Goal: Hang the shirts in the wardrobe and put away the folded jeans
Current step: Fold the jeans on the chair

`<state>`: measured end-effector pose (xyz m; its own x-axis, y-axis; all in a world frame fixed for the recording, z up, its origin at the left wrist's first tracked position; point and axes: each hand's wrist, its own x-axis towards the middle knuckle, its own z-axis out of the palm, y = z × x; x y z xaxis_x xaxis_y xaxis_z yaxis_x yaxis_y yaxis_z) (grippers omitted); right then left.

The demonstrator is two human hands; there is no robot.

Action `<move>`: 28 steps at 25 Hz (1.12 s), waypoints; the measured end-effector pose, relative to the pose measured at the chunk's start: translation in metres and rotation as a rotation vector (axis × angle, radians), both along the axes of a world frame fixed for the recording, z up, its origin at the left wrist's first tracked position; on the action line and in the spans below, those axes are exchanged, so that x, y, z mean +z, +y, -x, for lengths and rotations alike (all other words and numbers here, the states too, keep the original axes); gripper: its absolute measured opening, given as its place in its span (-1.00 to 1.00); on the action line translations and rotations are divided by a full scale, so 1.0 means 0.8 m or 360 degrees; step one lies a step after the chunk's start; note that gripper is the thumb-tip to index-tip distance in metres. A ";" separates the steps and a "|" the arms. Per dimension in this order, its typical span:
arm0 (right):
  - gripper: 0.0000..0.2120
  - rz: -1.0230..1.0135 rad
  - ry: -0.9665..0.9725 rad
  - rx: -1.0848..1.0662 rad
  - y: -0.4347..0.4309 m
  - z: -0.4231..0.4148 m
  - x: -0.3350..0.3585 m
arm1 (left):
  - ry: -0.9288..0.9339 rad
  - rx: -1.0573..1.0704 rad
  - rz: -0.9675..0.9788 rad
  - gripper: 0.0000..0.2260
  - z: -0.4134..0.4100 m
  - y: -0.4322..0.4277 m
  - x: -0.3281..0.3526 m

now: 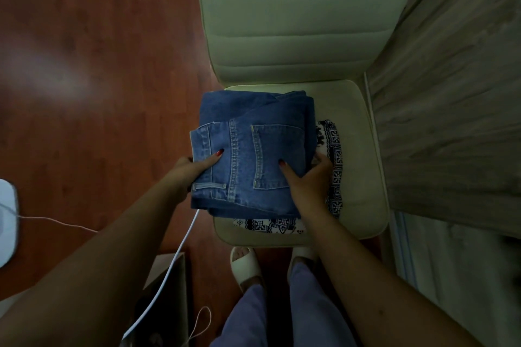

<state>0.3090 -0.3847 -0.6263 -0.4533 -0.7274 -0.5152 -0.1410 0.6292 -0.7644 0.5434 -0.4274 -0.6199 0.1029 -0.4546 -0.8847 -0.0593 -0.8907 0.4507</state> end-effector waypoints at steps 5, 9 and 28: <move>-0.24 -0.0263 -0.0179 0.0014 -0.015 0.018 -0.003 | 0.0158 0.0021 -0.0013 -0.36 -0.006 -0.008 -0.005; -0.34 -0.0318 -0.0435 0.0021 -0.013 0.027 0.000 | 0.0282 -0.0007 0.0024 -0.38 -0.007 -0.010 0.000; -0.27 -0.0364 0.0005 0.0577 0.028 0.122 -0.002 | -0.0042 -0.0114 0.0410 -0.33 0.070 0.050 -0.004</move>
<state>0.2116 -0.3624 -0.6278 -0.1913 -0.7070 -0.6809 -0.3863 0.6919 -0.6099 0.4877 -0.3870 -0.6228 0.0839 -0.6715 -0.7363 -0.1328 -0.7398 0.6596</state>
